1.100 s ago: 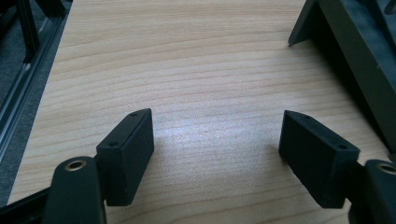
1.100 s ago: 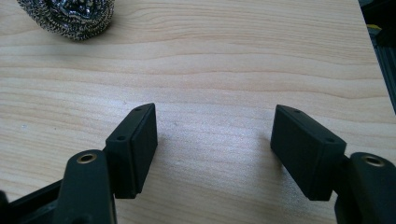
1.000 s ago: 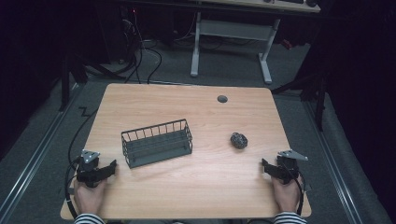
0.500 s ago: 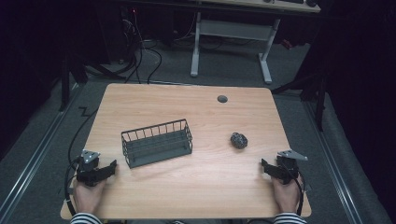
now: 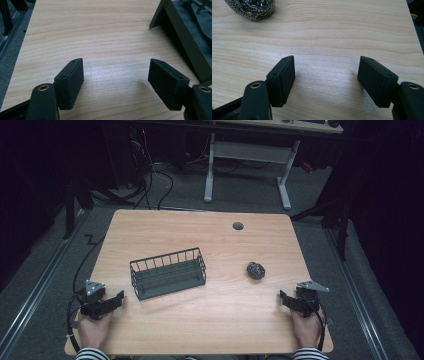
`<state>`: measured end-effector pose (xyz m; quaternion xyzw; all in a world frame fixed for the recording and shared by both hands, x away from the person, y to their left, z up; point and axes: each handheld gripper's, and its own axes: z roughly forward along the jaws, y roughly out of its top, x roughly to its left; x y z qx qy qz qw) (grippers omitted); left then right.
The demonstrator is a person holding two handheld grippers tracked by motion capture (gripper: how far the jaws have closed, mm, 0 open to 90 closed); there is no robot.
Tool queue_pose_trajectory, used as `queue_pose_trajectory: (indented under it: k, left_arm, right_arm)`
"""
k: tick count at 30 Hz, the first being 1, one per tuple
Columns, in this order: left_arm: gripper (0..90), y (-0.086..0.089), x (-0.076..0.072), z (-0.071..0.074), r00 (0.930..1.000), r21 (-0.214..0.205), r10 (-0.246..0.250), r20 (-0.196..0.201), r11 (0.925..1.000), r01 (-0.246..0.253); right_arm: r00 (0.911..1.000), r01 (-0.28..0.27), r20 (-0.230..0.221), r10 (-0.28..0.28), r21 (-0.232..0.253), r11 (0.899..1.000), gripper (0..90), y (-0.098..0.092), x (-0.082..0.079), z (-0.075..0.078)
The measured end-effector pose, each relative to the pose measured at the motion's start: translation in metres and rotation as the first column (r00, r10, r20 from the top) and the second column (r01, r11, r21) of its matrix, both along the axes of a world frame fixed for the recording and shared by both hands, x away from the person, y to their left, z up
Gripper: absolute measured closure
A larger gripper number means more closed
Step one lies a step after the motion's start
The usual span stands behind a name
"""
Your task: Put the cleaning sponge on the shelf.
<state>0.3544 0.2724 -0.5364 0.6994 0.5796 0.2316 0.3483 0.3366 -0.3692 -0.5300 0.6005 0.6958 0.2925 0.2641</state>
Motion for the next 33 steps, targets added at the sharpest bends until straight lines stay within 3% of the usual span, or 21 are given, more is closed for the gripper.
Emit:
queue_pose_trajectory:
  k: [6, 12, 15, 18, 24, 30, 33]
  left_arm:
    - [28.6, 0.007, -0.007, 0.008, 1.0000, -0.042, 0.007, 0.004, 0.9991, -0.007]
    - [27.3, 0.010, -0.012, 0.016, 0.9999, -0.056, 0.010, 0.009, 0.9984, -0.009]
    - [27.0, 0.012, -0.017, 0.028, 0.9996, -0.060, 0.005, 0.029, 0.9982, -0.003]
    - [26.9, 0.013, -0.019, 0.034, 0.9997, -0.052, 0.008, 0.021, 0.9986, -0.007]
    - [25.7, 0.017, -0.022, 0.052, 0.9997, -0.089, 0.001, 0.025, 0.9961, 0.001]
    - [25.5, 0.011, -0.020, 0.075, 0.9986, -0.124, -0.044, 0.030, 0.9911, 0.048]
    - [25.5, 0.004, -0.015, 0.085, 0.9970, -0.114, -0.067, 0.039, 0.9909, 0.071]
  right_arm:
    - [1.0000, -0.001, 0.000, 0.001, 0.000, 1.000, 30.4, 0.000, 0.000, 0.000]
    - [1.0000, -0.002, 0.000, 0.002, 0.000, 1.000, 30.4, 0.000, 0.000, 0.000]
    - [1.0000, -0.003, 0.000, 0.003, -0.001, 1.000, 30.4, 0.000, 0.000, 0.000]
    - [1.0000, -0.003, 0.000, 0.003, -0.001, 1.000, 30.4, 0.000, 0.000, 0.000]
    - [1.0000, -0.006, -0.002, 0.006, -0.002, 1.000, 30.4, 0.000, 0.000, 0.000]
    - [1.0000, -0.007, -0.002, 0.007, -0.002, 1.000, 30.4, 0.000, 0.000, 0.000]
    - [1.0000, -0.009, -0.002, 0.009, -0.002, 1.000, 30.4, 0.000, 0.000, 0.000]
